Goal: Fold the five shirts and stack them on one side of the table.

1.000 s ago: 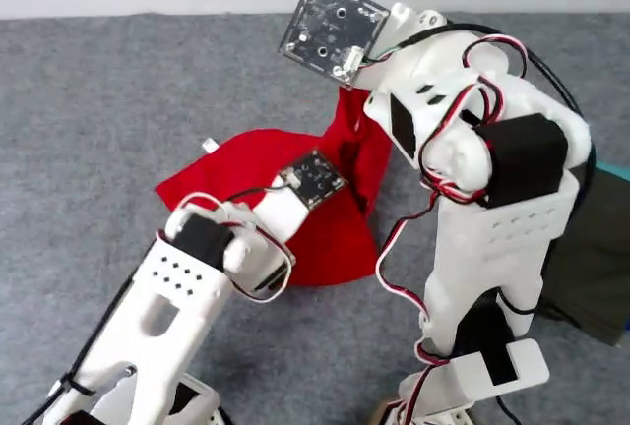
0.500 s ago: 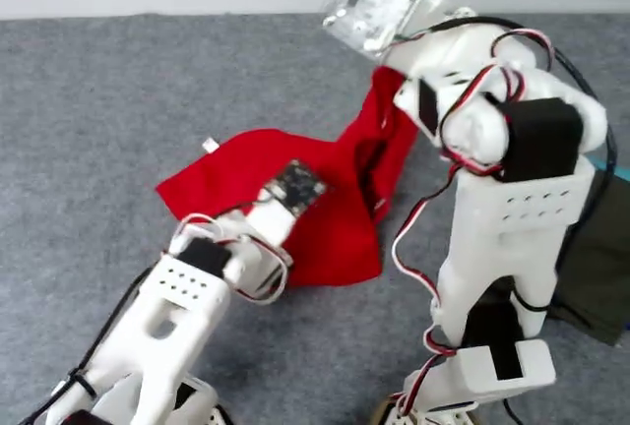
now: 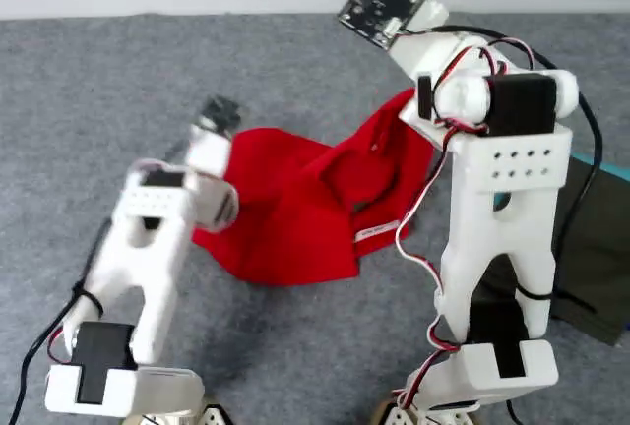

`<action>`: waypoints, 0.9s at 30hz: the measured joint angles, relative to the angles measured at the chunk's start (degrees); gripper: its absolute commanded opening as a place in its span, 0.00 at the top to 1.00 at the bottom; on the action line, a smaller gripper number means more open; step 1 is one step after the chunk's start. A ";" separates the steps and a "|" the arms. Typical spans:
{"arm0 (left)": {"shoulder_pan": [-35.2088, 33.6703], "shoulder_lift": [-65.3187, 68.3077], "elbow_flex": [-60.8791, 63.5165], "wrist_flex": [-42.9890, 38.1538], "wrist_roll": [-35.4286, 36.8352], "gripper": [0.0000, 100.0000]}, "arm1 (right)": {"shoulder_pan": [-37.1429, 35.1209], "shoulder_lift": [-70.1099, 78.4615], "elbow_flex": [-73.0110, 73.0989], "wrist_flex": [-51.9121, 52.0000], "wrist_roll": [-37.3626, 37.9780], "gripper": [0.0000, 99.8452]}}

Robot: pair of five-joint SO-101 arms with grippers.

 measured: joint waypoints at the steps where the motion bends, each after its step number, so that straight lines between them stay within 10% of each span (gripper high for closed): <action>1: -0.44 0.09 -2.37 2.37 -1.23 0.83 | 0.88 0.00 1.67 -0.88 0.00 0.99; 13: 11.78 0.09 -16.70 28.40 -5.89 0.94 | 5.71 0.09 15.30 -7.38 -0.09 0.99; 27: 33.76 10.37 -16.70 23.38 5.36 0.78 | 5.71 0.09 17.05 -7.38 -2.46 0.99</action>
